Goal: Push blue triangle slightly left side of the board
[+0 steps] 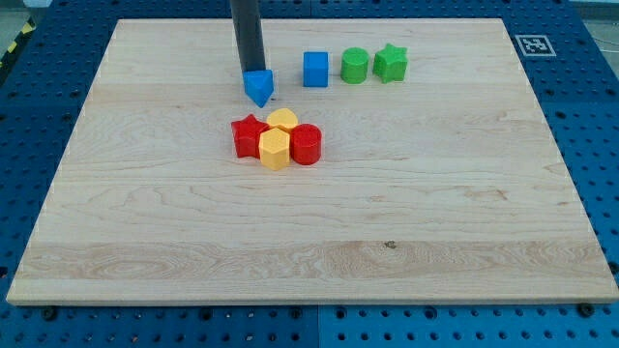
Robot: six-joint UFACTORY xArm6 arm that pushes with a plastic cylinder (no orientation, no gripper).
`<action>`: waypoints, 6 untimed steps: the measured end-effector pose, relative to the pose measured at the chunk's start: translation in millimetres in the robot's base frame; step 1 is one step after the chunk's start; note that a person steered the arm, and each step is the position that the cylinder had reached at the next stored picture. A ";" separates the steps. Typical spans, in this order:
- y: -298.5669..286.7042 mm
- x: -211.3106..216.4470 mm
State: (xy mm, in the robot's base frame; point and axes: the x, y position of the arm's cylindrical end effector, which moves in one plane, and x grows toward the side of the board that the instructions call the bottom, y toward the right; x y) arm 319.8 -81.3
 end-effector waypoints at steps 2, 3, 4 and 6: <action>0.0 33.1; 5.2 21.4; 27.7 -12.7; 50.1 33.6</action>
State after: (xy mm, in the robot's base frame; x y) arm 353.4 -31.2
